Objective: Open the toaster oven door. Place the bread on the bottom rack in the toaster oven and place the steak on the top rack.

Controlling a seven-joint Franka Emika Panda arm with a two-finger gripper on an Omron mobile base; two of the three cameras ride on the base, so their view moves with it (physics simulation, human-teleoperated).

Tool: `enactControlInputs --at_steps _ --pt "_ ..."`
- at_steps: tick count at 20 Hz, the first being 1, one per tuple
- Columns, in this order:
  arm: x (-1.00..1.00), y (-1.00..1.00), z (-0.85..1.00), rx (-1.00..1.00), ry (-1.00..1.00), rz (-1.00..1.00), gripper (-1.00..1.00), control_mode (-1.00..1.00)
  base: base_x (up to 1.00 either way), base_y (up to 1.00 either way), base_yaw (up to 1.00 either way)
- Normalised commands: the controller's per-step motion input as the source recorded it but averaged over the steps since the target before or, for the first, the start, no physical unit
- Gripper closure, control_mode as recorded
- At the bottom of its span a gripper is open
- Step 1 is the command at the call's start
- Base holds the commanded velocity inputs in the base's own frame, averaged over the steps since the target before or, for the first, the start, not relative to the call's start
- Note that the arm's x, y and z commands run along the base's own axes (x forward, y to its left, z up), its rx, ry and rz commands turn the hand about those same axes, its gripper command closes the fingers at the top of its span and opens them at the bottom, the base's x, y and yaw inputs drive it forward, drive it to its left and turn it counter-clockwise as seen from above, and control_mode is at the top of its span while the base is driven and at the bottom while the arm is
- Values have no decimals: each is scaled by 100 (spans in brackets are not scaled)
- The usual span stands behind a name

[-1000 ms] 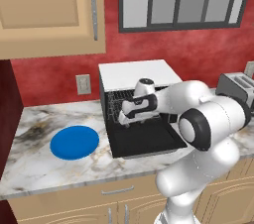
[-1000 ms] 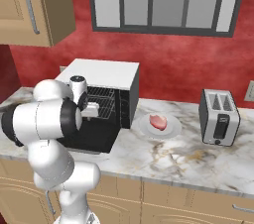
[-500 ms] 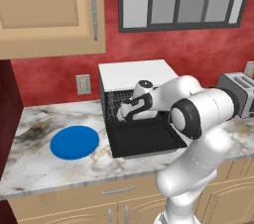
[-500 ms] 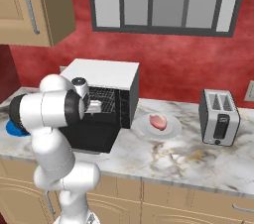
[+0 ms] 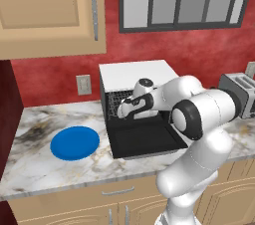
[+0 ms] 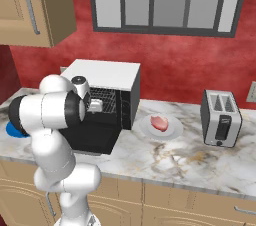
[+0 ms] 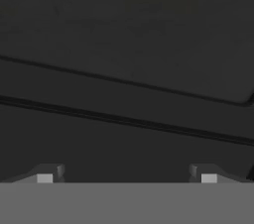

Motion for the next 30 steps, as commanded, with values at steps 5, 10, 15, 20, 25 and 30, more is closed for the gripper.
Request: enactControlInputs --at_steps 5,10,15,20,25,30 --pt "-31 0 24 0 -2 -1 -100 -100 0 0 0" --pt "-90 0 19 -9 -4 9 -100 -100 0 0 0" --pt "-21 0 33 -31 -15 20 -100 -100 0 0 0" --pt "0 -12 37 -40 -17 24 -100 -100 0 0 0" --pt "0 -3 -2 -44 -3 41 -100 -100 0 0 0" --pt "0 -1 16 -42 -3 27 -100 -100 0 0 0"
